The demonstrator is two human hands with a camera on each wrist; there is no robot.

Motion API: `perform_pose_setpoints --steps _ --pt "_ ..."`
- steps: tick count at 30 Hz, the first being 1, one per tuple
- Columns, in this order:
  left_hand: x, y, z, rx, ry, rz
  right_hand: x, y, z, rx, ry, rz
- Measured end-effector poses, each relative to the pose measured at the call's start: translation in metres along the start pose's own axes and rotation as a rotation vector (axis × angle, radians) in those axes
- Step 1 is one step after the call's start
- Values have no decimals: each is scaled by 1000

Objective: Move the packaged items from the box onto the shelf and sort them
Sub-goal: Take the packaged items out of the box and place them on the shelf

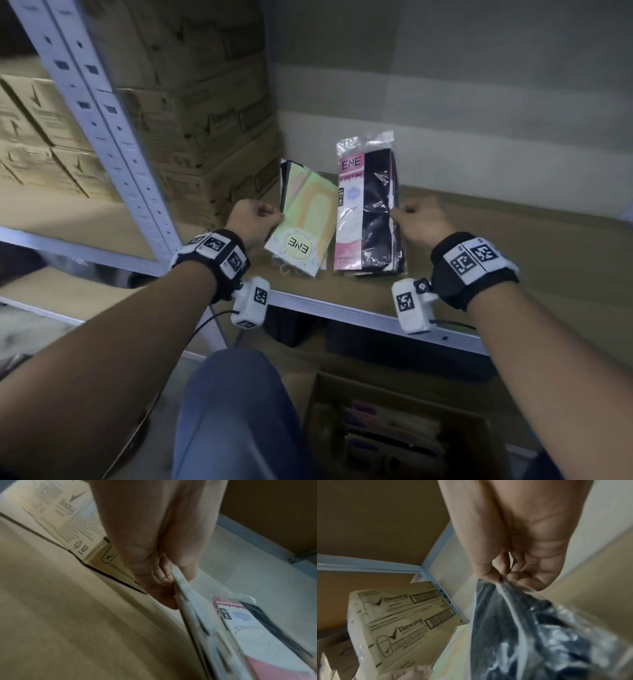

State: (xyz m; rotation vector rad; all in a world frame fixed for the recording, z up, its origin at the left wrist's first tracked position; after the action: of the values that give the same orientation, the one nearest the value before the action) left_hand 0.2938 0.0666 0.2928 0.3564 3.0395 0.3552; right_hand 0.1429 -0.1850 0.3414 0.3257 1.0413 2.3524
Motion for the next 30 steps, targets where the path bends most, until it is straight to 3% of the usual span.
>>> perform_pose_setpoints --steps 5,9,15,19,25,30 --pt "-19 -2 10 -123 35 -20 -19 -34 -17 -12 -147 109" --pt "-26 -4 11 -213 76 -42 -27 -45 -29 -14 -201 108" --pt "-23 -7 -7 -420 75 -17 -17 -41 -29 -52 -182 98" --pt "-12 -11 -16 -560 101 78 -4 -27 -32 9 -138 64" --pt "26 -29 -50 -610 -97 73 25 0 -37 7 -51 14" --pt "71 -55 -80 -582 -293 156 57 20 -48 25 31 -22"
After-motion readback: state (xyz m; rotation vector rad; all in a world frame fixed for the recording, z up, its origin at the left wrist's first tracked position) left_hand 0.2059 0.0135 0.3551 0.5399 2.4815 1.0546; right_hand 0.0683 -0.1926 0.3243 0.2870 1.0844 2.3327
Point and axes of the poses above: each hand's wrist, its own x-axis away from the middle knuckle, its own y-axis out of the back of the hand, z = x × y, the point moved 6 cm from there along -x, towards the middle knuckle, and after that the axes turned 11 degrees about x, right-handed, at the moved point
